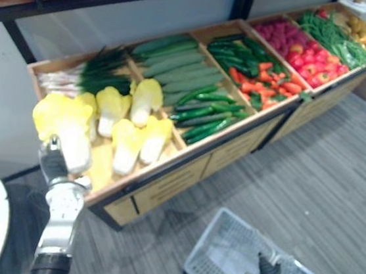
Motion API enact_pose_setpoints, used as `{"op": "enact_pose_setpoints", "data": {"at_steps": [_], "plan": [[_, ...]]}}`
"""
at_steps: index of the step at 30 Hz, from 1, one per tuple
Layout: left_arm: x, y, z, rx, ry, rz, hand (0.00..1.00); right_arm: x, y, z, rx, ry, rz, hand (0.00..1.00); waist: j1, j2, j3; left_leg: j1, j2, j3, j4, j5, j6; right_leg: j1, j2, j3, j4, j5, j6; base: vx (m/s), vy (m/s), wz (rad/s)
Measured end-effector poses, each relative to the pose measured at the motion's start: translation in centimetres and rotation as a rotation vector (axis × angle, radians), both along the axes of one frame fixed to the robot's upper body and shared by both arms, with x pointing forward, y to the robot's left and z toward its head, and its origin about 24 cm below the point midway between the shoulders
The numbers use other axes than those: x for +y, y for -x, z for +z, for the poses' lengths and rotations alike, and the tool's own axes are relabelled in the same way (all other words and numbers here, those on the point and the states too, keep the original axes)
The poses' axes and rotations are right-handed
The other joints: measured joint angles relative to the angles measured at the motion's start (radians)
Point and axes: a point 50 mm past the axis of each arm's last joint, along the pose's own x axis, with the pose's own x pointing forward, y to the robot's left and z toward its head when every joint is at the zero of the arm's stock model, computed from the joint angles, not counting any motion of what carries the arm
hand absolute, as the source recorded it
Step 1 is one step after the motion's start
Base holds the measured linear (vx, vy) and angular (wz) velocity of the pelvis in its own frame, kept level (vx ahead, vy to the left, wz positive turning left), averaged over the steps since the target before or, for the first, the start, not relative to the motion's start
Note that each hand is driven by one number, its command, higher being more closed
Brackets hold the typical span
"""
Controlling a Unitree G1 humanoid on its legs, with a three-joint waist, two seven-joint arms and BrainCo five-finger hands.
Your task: Pick vegetable in the basket
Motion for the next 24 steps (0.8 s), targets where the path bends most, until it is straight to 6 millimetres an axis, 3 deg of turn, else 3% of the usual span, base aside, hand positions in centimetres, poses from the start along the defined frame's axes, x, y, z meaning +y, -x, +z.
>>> {"op": "enact_pose_setpoints", "data": {"at_steps": [6, 7, 12, 18, 24], "plan": [[-5.1, -1.1, 1.9, -0.083, -0.082, -0.278, 1.0, -2.8, -0.9, 2.1, -0.047, 0.09, -0.015, 1.0, -0.005, 0.009, 0.002, 0.017, -0.001, 0.028, 0.0, -0.001, -0.001, -0.004, 0.001, 0.027, 0.011, 0.0, 0.0, -0.01, -0.016, -0.12], [-6.7, -1.2, 2.3, -0.102, -0.106, -0.366, 1.0, -3.7, -1.4, 3.0, -0.071, 0.126, -0.01, 1.0, -0.007, 0.013, 0.004, 0.025, -0.001, 0.035, -0.001, -0.003, -0.002, -0.004, 0.003, 0.039, 0.013, 0.0, 0.0, -0.02, -0.021, -0.21], [-10.3, -0.7, 3.5, -0.177, -0.131, -0.574, 1.0, -5.7, -3.2, 6.5, -0.185, 0.244, 0.021, 1.0, -0.022, 0.035, 0.004, 0.034, 0.002, 0.083, -0.006, -0.008, -0.005, -0.021, 0.006, 0.076, 0.016, 0.003, 0.005, -0.02, -0.023, -0.22], [-15.1, 0.2, 4.7, -0.232, -0.18, -0.864, 1.0, -6.1, -4.3, 9.6, -0.318, 0.283, 0.091, 1.0, -0.031, 0.046, 0.006, 0.066, 0.007, 0.137, -0.006, -0.021, -0.013, -0.022, 0.013, 0.118, 0.017, 0.004, 0.006, 0.01, -0.009, -0.22], [-18.9, 1.5, 4.4, -0.242, -0.243, -1.131, 1.0, -4.8, -4.8, 10.6, -0.387, 0.23, 0.209, 1.0, -0.037, 0.046, 0.006, 0.067, 0.005, 0.16, -0.005, -0.028, -0.017, -0.032, 0.014, 0.13, 0.018, 0.004, 0.007, 0.0, -0.018, -0.1]]}}
